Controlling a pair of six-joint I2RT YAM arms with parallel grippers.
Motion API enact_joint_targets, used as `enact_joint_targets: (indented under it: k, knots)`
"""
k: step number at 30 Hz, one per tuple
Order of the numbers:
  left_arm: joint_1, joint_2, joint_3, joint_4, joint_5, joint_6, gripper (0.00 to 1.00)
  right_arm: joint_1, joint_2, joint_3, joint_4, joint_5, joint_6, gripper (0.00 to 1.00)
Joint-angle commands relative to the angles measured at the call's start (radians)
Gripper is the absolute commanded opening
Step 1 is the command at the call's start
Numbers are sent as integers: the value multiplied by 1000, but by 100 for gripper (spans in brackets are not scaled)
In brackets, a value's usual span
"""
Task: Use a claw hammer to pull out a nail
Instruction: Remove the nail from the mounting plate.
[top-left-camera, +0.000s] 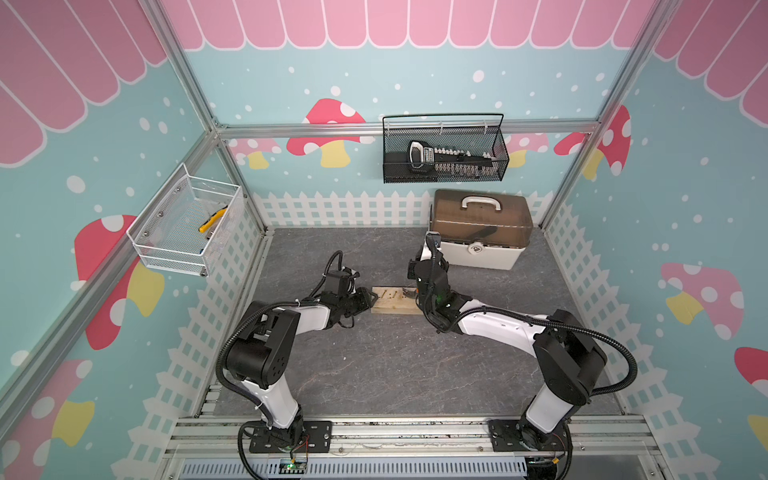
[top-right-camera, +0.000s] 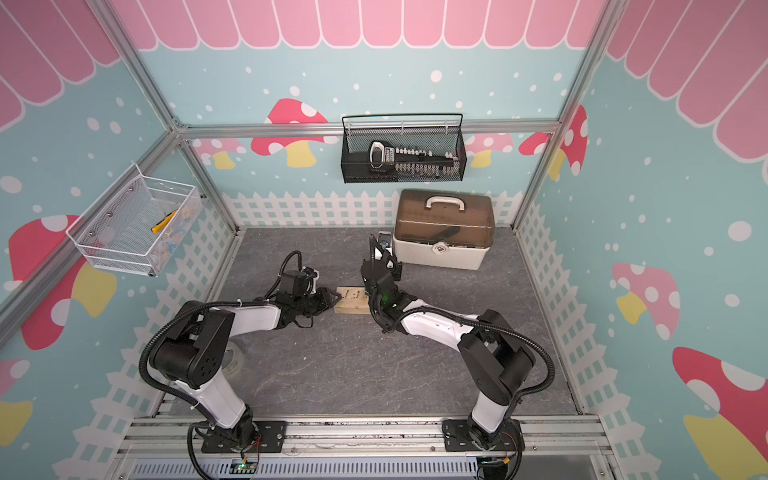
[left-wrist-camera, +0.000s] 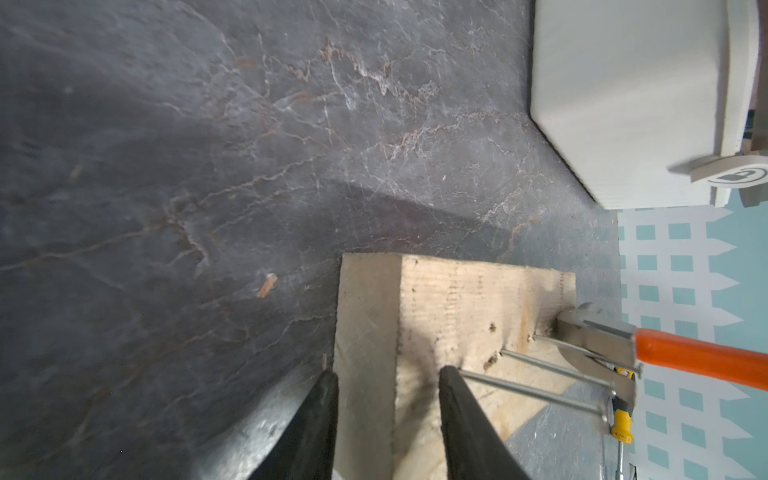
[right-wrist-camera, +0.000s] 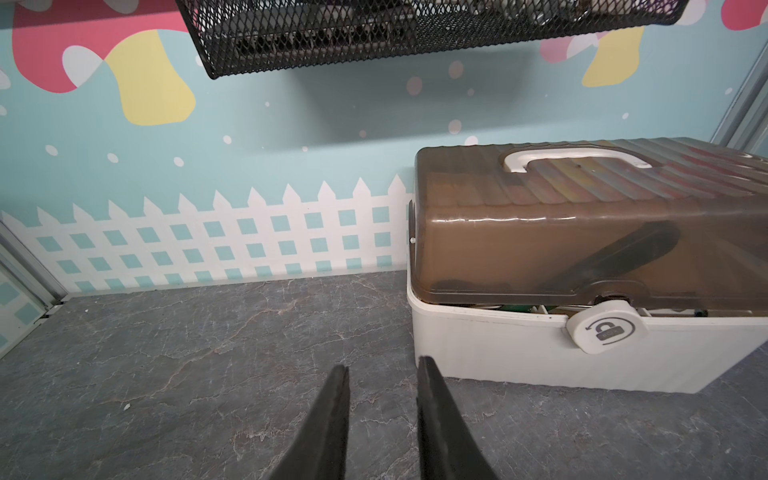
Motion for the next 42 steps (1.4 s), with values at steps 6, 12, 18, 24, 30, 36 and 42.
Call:
enact_joint_targets:
  k: [6, 12, 18, 24, 30, 36, 42]
  knots:
    - [-7, 15, 1, -17, -12, 22, 41, -15, 40, -92, -38, -93, 183, 0]
    - [-7, 16, -10, -23, -21, 28, 41, -31, 31, -122, -15, -119, 210, 0]
    - [-8, 20, -20, -26, -22, 28, 40, -42, 23, -150, 2, -130, 228, 0]
    - [-7, 15, -24, -29, -29, 32, 40, -53, 23, -167, 24, -153, 254, 0]
    - [-7, 15, -28, -33, -30, 33, 40, -74, 20, -208, 66, -188, 319, 0]
    - [-7, 8, -28, -38, -32, 34, 40, -90, 10, -244, 97, -216, 371, 0]
    - [-7, 13, -25, -39, -33, 36, 40, -91, -5, -256, 86, -191, 385, 0]
